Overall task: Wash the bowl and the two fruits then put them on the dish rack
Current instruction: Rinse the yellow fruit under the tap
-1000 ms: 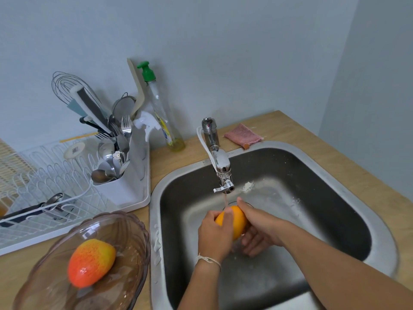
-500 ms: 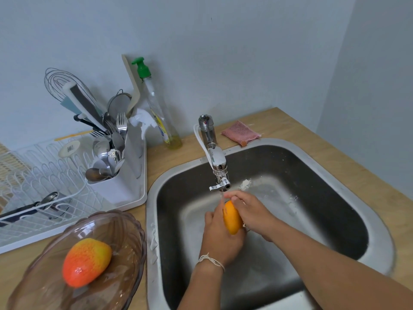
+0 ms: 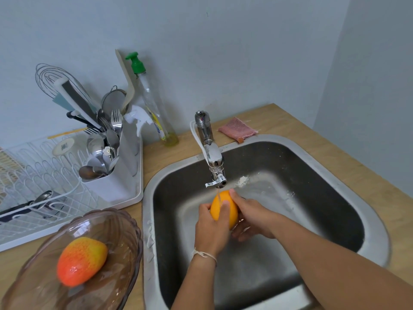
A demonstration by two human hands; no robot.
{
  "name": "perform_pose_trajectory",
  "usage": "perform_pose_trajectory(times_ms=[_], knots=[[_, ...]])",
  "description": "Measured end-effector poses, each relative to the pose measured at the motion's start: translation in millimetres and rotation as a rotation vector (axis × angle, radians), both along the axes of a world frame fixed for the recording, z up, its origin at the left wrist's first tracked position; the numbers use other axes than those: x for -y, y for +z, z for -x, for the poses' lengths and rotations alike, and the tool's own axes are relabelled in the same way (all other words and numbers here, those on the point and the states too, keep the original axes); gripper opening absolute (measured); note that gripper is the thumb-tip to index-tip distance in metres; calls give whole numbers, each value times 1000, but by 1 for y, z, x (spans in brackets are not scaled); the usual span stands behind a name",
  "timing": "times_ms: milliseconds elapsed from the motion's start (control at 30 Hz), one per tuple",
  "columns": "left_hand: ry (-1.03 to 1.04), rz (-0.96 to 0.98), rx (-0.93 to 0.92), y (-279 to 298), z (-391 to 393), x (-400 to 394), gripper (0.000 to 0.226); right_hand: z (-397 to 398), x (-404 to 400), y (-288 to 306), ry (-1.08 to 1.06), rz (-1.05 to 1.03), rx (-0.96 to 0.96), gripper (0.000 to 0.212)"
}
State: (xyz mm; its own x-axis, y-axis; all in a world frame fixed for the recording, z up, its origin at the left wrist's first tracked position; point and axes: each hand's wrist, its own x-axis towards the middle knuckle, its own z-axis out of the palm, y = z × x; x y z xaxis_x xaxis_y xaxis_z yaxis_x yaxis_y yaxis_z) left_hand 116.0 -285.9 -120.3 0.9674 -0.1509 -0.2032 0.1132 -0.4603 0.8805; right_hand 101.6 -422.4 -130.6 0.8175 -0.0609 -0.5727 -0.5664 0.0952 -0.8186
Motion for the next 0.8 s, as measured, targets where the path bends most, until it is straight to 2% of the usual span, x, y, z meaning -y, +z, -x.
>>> perform_pose_trajectory(times_ms=[100, 167, 233, 300, 367, 500, 567, 667, 733, 800], knots=[[-81, -91, 74, -1, 2, 1, 75, 2, 2, -2, 13, 165, 11, 80], [-69, -73, 92, 0, 1, 1, 69, 1, 0, -2, 35, 274, 28, 82], [-67, -69, 116, 2, 2, 2, 54, 1, 0, -1, 12, 319, 35, 81], [-92, -49, 148, 2, 4, 3, 42, 2, 0, 1, -15, 284, 20, 79], [-60, -26, 153, 0, 4, 2, 45, 2, -1, 3, -14, 194, 36, 75], [173, 177, -99, -1, -8, 0, 46, -2, -1, 0, -43, -88, 151, 58], [198, 233, -189, 2, -9, 1, 46, -4, 0, -4, -51, -145, 178, 56], [123, 282, -252, 8, -4, 0, 47, -7, 2, -6, -86, -76, 233, 53], [70, 301, -226, 8, -2, 0, 41, -7, 2, -5, -137, -3, 263, 40], [69, 287, -154, 8, -1, -1, 47, -7, 2, -4, -187, 102, 260, 35]])
